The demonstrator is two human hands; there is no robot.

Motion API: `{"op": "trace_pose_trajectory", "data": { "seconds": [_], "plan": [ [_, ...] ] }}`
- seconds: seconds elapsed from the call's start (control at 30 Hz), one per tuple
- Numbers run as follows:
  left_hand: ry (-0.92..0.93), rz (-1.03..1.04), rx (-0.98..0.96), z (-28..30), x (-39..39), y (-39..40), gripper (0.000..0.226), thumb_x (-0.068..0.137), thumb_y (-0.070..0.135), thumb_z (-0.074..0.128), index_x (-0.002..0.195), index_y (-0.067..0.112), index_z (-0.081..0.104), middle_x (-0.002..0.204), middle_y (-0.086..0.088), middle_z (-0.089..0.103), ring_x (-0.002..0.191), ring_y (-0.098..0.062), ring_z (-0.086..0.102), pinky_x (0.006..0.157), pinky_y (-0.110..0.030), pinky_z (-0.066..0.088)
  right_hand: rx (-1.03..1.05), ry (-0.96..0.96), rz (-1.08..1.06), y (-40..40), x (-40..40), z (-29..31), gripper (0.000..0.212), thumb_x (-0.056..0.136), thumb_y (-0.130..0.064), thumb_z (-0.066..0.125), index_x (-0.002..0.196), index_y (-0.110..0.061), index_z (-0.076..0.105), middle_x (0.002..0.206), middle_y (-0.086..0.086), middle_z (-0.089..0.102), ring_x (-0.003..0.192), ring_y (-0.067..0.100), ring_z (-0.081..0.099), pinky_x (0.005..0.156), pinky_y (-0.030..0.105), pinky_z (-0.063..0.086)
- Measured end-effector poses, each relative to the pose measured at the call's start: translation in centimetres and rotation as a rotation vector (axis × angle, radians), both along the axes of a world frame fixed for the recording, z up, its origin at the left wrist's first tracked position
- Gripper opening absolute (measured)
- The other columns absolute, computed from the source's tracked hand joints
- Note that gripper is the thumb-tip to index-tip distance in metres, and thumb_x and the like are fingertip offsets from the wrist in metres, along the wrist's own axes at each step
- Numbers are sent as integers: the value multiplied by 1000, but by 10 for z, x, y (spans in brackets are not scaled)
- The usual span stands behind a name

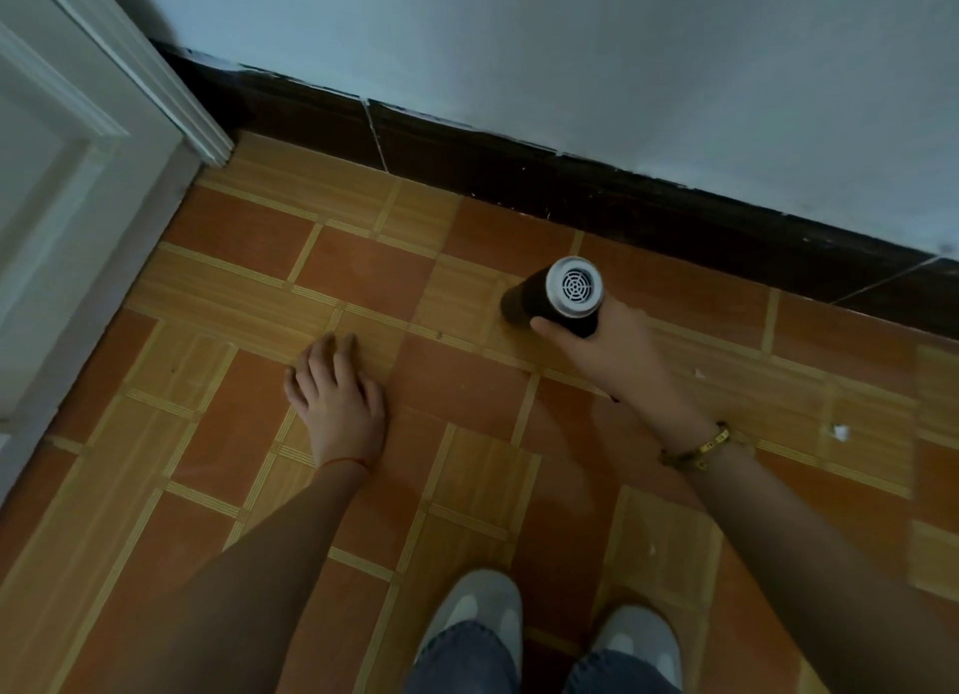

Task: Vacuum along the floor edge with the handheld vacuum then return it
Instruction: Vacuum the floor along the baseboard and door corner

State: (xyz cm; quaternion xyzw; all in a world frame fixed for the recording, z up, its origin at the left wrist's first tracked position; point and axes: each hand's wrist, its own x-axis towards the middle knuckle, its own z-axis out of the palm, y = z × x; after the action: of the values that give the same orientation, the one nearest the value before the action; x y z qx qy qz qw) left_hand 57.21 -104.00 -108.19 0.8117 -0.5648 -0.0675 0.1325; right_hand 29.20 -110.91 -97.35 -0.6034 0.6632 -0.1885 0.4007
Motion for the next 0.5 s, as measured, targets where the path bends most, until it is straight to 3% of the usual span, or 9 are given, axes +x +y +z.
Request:
{"op": "trace_pose_trajectory", "data": {
  "seconds": [0.07, 0.13, 0.23, 0.3, 0.33, 0.4, 0.5],
  "plan": [
    [12, 2, 2, 1, -1, 1, 46, 95, 18, 46, 140, 15, 43, 147, -13, 40, 140, -36, 29, 119, -59, 14, -16, -28, -47, 5, -8, -1, 63, 82, -48, 70, 136, -24, 47, 120, -10, 61, 107, 5, 54, 74, 9, 35],
    [4, -1, -5, 4, -2, 1, 46, 93, 19, 43, 138, 12, 45, 145, -15, 43, 138, -38, 33, 118, -60, 15, 11, -23, 7, 10, -12, 1, 61, 82, -49, 69, 134, -24, 50, 118, -7, 63, 100, 5, 57, 72, 11, 38],
    [-14, -40, -20, 12, -13, -4, 48, 89, 19, 39, 135, 7, 48, 140, -17, 48, 131, -40, 41, 116, -62, 20, 75, -40, 105, 15, -12, 2, 55, 82, -51, 68, 129, -26, 54, 99, -9, 65, 73, 0, 55, 66, 21, 47],
    [19, -89, -33, 19, -30, -14, 47, 90, 20, 38, 135, 7, 47, 139, -17, 48, 129, -39, 42, 116, -60, 21, 80, -72, 67, 17, -11, 1, 53, 82, -50, 68, 127, -26, 54, 86, -16, 60, 68, 1, 55, 65, 25, 48],
    [41, -123, -36, 22, -40, -20, 47, 91, 22, 37, 135, 8, 47, 139, -16, 48, 129, -38, 42, 116, -60, 22, 61, -87, 22, 16, -12, 0, 53, 83, -50, 68, 127, -25, 54, 86, -16, 61, 71, 1, 57, 66, 25, 47],
    [67, -214, -40, 25, -61, -32, 45, 93, 23, 36, 136, 11, 46, 141, -13, 46, 130, -36, 41, 117, -58, 21, -23, -78, -80, 12, -16, -2, 59, 83, -48, 69, 132, -21, 51, 107, -9, 66, 92, 7, 61, 76, 21, 44],
    [86, -338, -37, 22, -88, -47, 46, 93, 17, 47, 138, 13, 44, 144, -12, 44, 135, -34, 37, 118, -59, 19, -136, 10, -187, -1, -29, -5, 67, 82, -50, 69, 137, -18, 48, 124, -2, 65, 112, 13, 59, 83, 18, 43]
  ]
}}
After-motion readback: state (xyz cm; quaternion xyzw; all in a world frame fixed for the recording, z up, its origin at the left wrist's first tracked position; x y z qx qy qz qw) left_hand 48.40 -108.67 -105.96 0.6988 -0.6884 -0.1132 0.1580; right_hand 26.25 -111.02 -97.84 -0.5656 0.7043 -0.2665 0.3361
